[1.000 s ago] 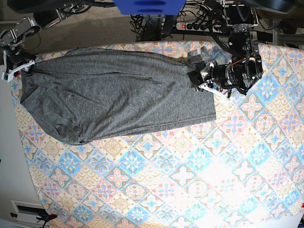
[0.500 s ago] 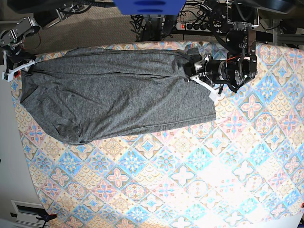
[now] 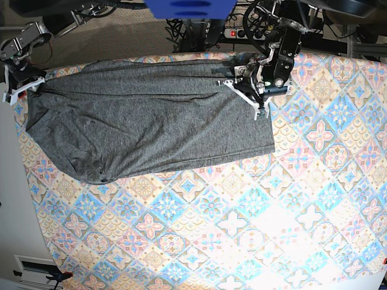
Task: Layout the t-shirt on the table in an organized manner, then fold the t-shirt properly
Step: 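Slide the left gripper along the shirt edge toward its other corner, then grasp the shirt's side edge with the left gripper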
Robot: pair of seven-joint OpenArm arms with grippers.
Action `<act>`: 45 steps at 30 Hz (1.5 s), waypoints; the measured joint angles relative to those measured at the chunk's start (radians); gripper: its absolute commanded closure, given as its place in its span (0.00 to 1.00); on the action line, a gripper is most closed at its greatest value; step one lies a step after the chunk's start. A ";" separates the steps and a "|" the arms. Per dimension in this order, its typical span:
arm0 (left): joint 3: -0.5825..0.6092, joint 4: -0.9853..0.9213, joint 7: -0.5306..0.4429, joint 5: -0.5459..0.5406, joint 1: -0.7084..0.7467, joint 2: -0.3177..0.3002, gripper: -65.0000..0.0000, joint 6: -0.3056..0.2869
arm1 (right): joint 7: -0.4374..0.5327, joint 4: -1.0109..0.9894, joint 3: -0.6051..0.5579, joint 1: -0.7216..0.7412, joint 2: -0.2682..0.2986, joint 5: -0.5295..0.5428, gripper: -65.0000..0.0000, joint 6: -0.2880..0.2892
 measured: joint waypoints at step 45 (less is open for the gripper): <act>-0.055 0.104 -0.379 -0.020 0.168 -0.183 0.72 -0.006 | 0.003 0.006 -0.047 0.000 0.003 -0.003 0.55 -0.004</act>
